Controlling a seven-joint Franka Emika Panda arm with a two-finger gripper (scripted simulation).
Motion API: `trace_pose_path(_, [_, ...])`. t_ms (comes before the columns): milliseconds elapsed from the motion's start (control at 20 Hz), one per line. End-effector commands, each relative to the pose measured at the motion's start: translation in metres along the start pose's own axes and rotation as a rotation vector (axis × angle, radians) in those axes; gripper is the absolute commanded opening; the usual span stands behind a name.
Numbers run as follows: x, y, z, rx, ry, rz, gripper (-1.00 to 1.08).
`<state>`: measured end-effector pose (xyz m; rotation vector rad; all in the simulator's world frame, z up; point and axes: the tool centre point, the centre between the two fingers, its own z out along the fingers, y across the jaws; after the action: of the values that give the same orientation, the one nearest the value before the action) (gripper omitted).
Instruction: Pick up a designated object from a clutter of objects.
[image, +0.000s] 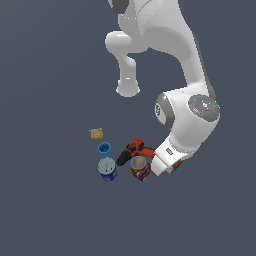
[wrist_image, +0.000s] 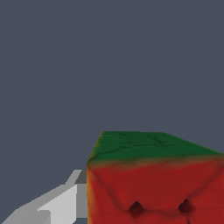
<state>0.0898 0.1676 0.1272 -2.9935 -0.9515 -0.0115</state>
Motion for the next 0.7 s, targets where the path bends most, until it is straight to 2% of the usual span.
trace_pose_path(0, [-0.023, 0.012, -0.013, 0.0, -0.009, 0.008, -1.0])
trace_pose_path(650, [-0.121, 0.057, -0.105, 0.002, -0.008, 0.009, -1.0])
